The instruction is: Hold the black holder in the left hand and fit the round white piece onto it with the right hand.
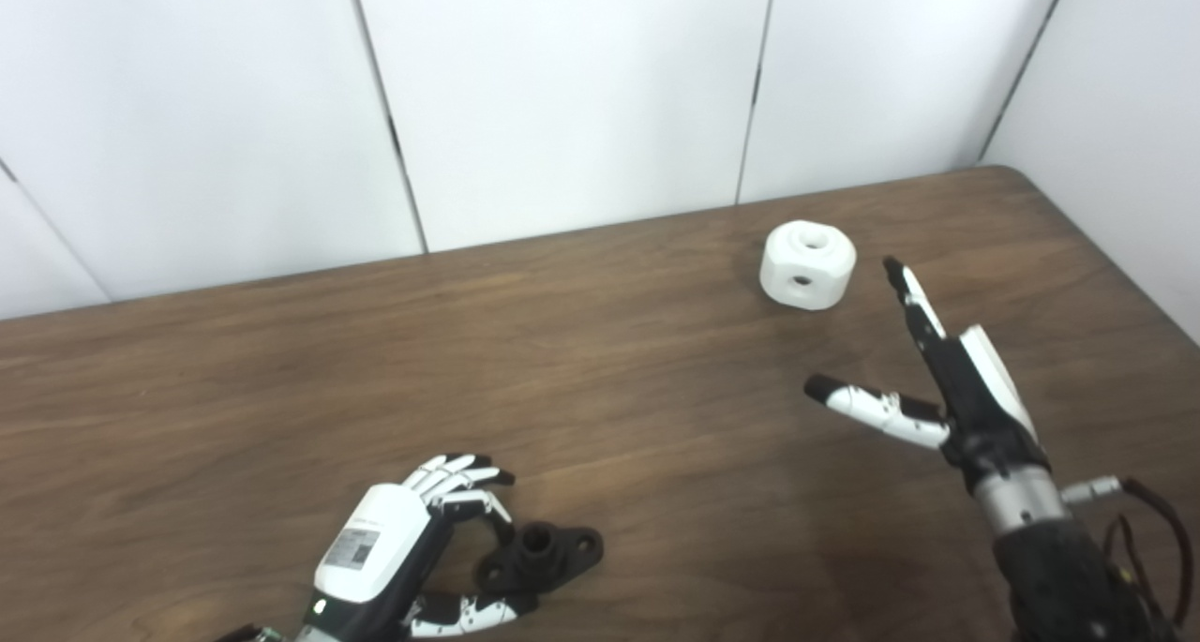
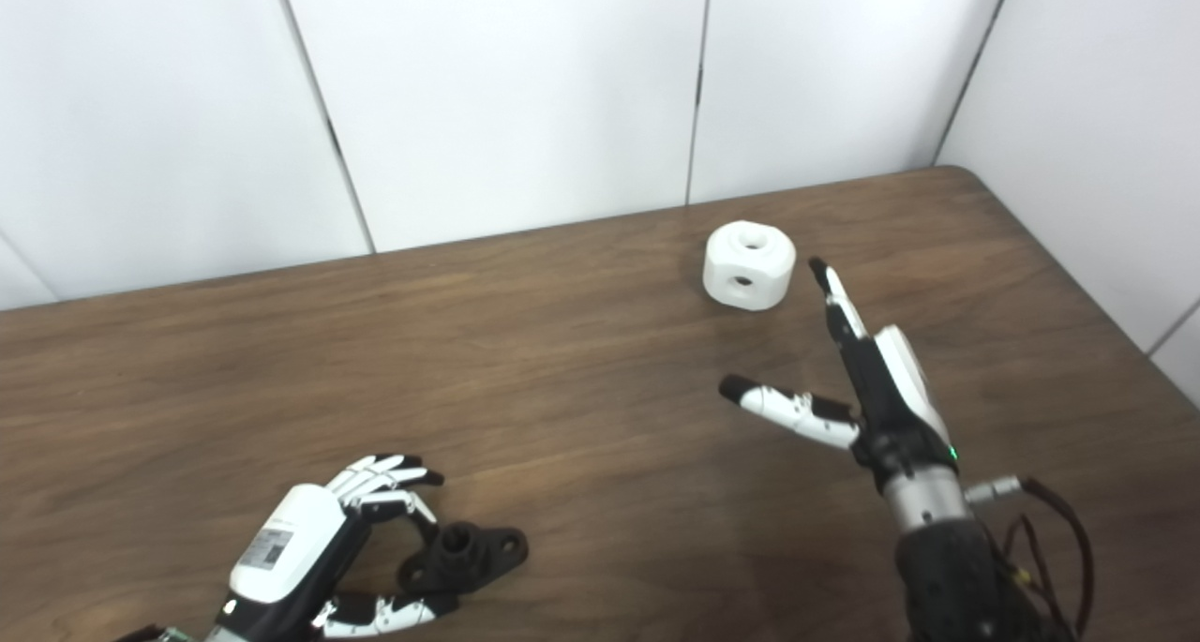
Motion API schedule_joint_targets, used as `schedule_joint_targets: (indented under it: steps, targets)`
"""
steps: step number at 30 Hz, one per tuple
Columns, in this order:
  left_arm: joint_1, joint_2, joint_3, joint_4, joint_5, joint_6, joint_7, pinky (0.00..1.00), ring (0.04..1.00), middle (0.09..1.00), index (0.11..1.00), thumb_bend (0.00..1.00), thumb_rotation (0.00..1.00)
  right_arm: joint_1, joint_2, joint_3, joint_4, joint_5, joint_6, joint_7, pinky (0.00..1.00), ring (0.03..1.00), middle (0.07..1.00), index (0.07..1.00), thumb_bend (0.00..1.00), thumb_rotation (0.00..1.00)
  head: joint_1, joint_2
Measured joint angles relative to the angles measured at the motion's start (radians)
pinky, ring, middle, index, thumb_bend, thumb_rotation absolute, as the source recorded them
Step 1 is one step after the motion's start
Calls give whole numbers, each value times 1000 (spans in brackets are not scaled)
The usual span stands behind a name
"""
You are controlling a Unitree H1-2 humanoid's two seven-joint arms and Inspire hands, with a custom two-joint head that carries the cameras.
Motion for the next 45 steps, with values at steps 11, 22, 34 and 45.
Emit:
schedule_joint_targets:
  steps: [11,22,34,45]
  targets:
    - [2,15,22,17,-2,-61,7,897,868,793,486,523,54,-190,-85,-29,163,-101,29,18,1000,1000,1000,957,868,391,-8,-5]
    - [4,15,33,21,-2,-67,5,902,869,795,486,523,54,-319,-108,-30,334,-151,32,63,1000,1000,1000,958,849,365,-14,-5]
    - [5,15,39,27,-2,-78,6,901,870,796,486,523,54,-439,-140,28,535,-200,33,103,1000,1000,1000,936,868,327,-11,-2]
    - [5,14,40,26,-2,-76,6,902,869,795,486,523,54,-480,-141,41,625,-225,33,115,1000,1000,1000,930,867,332,-8,3]
